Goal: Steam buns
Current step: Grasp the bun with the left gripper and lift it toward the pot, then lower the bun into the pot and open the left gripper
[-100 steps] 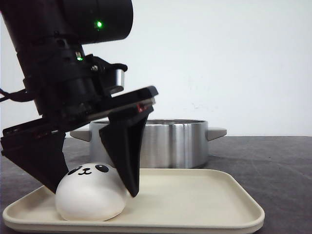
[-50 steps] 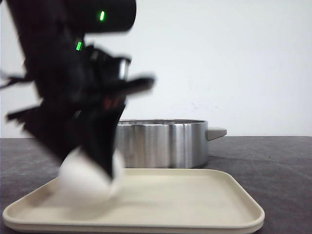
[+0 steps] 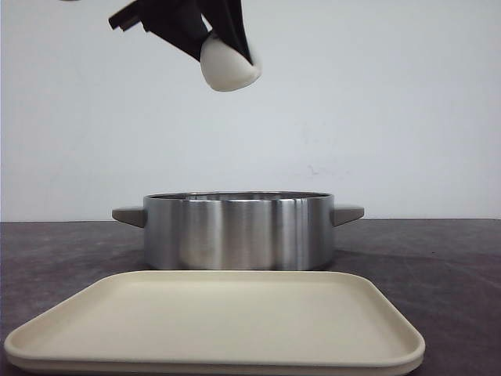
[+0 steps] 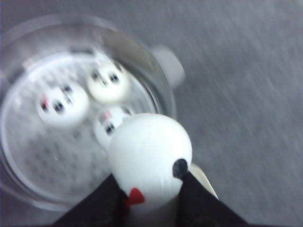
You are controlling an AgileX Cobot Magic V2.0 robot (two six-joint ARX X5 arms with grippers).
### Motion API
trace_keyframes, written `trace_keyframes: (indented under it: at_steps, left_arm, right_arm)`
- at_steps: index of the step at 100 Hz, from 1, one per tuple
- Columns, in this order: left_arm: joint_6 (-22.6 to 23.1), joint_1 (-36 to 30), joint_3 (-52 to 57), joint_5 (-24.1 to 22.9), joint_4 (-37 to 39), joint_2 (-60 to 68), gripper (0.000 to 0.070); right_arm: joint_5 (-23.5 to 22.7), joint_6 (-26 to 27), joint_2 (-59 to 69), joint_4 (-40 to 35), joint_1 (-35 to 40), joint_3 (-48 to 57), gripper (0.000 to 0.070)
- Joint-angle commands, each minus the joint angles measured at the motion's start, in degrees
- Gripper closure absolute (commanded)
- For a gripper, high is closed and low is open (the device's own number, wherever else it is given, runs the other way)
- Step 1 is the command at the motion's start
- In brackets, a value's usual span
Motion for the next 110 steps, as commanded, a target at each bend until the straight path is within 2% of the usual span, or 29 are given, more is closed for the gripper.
trace_keyframes:
  at_steps: [1,33,57,72,79,92,96,103,110]
  left_arm:
    - [2.2,1.0,0.9,-0.3,0.9,2.4,0.0690]
    - [5.6,7.7,1.0,0.4,1.2,12.2,0.0690]
    - [8.2,8.0,1.9,0.5,2.6,18.0,0.0687]
    - [8.3,8.0,1.9,0.5,2.9,19.7,0.0656]
    - [8.3,8.0,1.9,0.5,2.8,19.8,0.0566]
    - [8.0,8.0,1.9,0.5,2.8,19.8,0.0293]
    - [7.9,8.0,1.9,0.5,2.5,19.8,0.0229]
    - [7.8,8.0,1.9,0.5,2.1,19.8,0.0179]
    - [7.6,8.0,2.0,0.5,1.7,19.8,0.0179]
  right_arm:
    - [0.1,0.8,0.4,0.7,0.6,1.2,0.0684]
    - [0.1,0.9,0.4,0.5,0.6,1.2,0.0684]
    - [0.2,1.5,0.5,-0.2,0.6,1.2,0.0684]
    - [0.7,2.4,0.5,-0.9,0.6,1.2,0.0684]
    - [1.3,2.7,0.5,-1.4,0.6,1.2,0.0684]
    - [1.7,3.1,0.5,-2.3,0.6,1.2,0.0684]
    - [2.1,3.1,0.5,-2.7,0.6,1.2,0.0684]
    - [3.2,3.1,0.5,-3.3,0.6,1.2,0.0684]
    - [3.7,3.1,0.5,-4.0,0.6,1.2,0.0684]
